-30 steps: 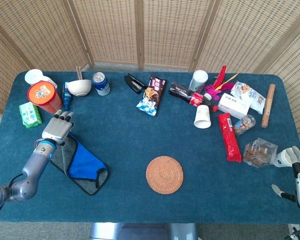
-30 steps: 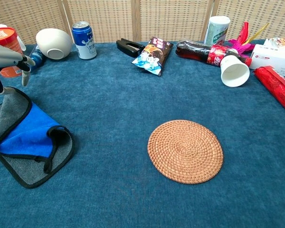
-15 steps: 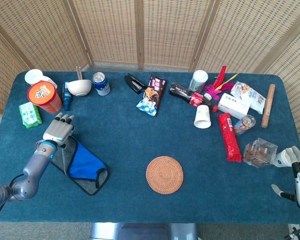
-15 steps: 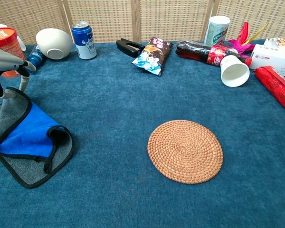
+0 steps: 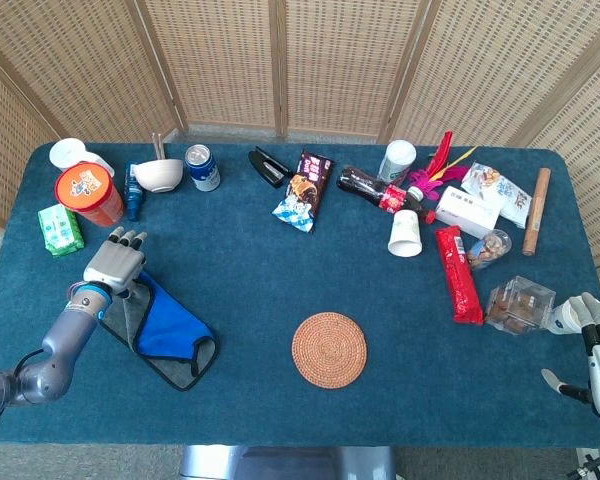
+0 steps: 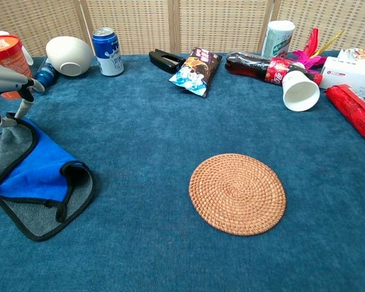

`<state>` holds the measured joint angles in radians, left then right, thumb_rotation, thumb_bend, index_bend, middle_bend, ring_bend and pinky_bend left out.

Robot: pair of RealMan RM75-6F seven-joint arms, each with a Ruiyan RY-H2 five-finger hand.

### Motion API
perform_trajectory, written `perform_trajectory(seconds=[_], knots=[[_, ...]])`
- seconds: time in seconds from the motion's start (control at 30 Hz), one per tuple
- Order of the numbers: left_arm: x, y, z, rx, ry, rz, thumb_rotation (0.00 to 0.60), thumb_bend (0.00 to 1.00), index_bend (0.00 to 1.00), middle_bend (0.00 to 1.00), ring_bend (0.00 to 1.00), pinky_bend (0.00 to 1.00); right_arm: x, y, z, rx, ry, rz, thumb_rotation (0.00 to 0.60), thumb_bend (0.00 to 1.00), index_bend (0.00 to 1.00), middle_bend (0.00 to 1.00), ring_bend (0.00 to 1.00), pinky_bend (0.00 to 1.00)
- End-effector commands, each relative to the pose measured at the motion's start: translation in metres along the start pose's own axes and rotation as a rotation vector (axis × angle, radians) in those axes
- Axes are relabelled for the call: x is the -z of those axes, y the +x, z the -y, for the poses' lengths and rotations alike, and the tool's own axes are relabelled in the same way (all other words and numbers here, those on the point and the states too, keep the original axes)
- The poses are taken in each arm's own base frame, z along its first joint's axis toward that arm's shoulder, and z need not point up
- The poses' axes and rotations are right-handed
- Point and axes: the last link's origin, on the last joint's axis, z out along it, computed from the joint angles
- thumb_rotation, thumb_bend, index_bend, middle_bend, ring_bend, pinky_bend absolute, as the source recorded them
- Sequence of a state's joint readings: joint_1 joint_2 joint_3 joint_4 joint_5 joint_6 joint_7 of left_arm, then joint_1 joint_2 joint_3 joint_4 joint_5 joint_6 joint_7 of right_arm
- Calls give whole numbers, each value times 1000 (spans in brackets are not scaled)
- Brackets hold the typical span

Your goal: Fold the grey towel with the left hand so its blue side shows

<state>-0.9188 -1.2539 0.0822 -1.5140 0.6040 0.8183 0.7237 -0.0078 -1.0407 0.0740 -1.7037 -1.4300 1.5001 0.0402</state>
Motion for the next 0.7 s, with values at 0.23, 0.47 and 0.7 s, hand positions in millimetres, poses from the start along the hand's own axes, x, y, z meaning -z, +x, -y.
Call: perform_trajectory(seconds=[0.23, 0.47, 0.7], knots=[[-1, -3, 1, -30, 1, -18, 600, 475, 623, 0, 0, 0, 0, 0, 1, -4, 2, 4, 600, 0, 0, 0, 0, 0], [4, -7, 6, -24, -1, -25, 600, 476, 683, 0, 0, 0, 0, -1, 1, -4, 3, 7, 600, 0, 0, 0, 0, 0], [11, -10, 15, -24, -2, -30, 600, 490, 695, 0, 0, 0, -1, -2, 2, -2, 7, 13, 600, 0, 0, 0, 0, 0]])
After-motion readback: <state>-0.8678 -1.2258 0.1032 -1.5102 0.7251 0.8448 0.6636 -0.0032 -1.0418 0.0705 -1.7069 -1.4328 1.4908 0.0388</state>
